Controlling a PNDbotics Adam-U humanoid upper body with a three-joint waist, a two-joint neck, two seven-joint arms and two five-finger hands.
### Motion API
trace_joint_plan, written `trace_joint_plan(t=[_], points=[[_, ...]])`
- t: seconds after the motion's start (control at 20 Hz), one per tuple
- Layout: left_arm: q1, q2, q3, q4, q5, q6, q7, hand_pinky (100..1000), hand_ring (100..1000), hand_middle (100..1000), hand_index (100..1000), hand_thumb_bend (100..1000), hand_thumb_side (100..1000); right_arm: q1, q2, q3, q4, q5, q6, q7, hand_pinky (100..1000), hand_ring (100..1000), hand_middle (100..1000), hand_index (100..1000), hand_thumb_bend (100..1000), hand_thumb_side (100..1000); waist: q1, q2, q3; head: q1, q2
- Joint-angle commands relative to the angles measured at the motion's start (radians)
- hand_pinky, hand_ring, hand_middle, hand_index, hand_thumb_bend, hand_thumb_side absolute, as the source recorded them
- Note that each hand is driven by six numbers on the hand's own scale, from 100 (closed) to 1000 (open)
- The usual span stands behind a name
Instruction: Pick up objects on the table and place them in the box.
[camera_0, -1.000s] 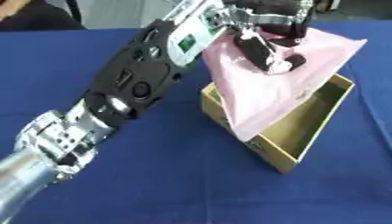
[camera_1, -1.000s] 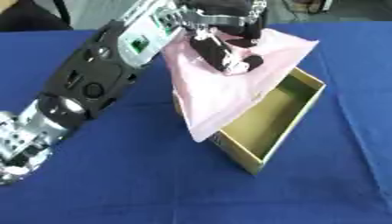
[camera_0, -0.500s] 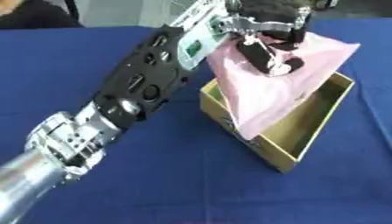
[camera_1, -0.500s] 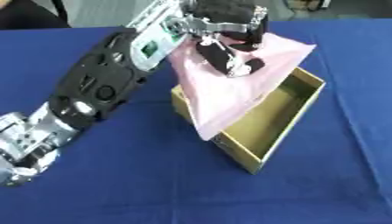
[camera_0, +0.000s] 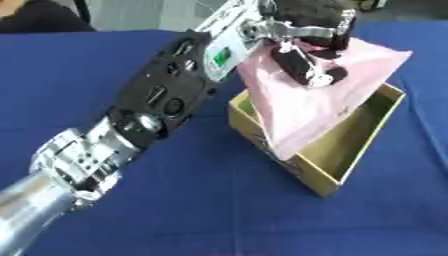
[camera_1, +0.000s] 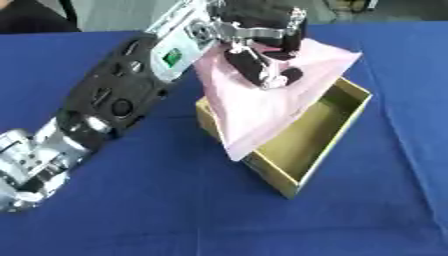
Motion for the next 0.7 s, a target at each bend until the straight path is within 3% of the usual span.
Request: trace_joint_plan(t=[0.05,0.2,0.25,0.3,0.35,0.4,0.55,0.7], points=[[-0.02,-0.001,0.009,-0.004,0.007,0.005,0.014,100,100,100,110,100,266,-0.02,-0.01,0.003,-0.008,-0.005,-0.001,0.008,490,608,801,924,604,762,-0.007,-0.007,-0.013,0.018,-0.001],[-0.019,-0.003,0.012,0.006,-0.003,0.006,0.028,100,100,100,150,100,257,-0.029,-0.008,0.007,-0.009,-0.008,0.0,0.013,490,608,801,924,603,762,-0.006,-0.002,-0.026,0.021,-0.001],[-0.017,-0.005,0.012,0.01,-0.006,0.006,0.032,100,100,168,242,100,248,-0.03,-0.008,0.008,-0.009,-0.009,0.0,0.015,490,608,801,924,603,762,-0.005,-0.001,-0.028,0.02,-0.001],[-0.017,-0.005,0.01,0.009,-0.01,0.003,0.035,213,225,404,464,100,201,-0.031,-0.008,0.008,-0.009,-0.009,0.0,0.016,490,608,801,924,603,762,-0.004,-0.001,-0.029,0.02,-0.001],[-0.016,-0.004,0.007,0.001,-0.019,-0.009,0.037,413,539,658,723,128,429,-0.031,-0.008,0.008,-0.009,-0.009,0.0,0.016,490,608,801,924,603,761,-0.003,0.0,-0.029,0.02,-0.001],[-0.015,-0.003,0.005,-0.005,-0.031,-0.022,0.035,561,733,801,838,217,555,-0.031,-0.008,0.008,-0.009,-0.009,0.0,0.017,490,608,801,924,603,761,-0.003,0.0,-0.029,0.019,-0.001],[-0.014,0.001,0.007,-0.016,-0.076,-0.061,0.034,701,853,882,884,267,639,-0.031,-0.008,0.007,-0.009,-0.009,0.0,0.017,490,608,801,924,604,762,-0.003,0.001,-0.028,0.018,-0.001],[-0.01,0.002,0.006,-0.008,-0.118,-0.084,0.017,770,904,920,904,257,660,-0.031,-0.008,0.006,-0.008,-0.009,0.0,0.017,490,608,801,924,604,762,-0.005,0.001,-0.026,0.02,-0.001]])
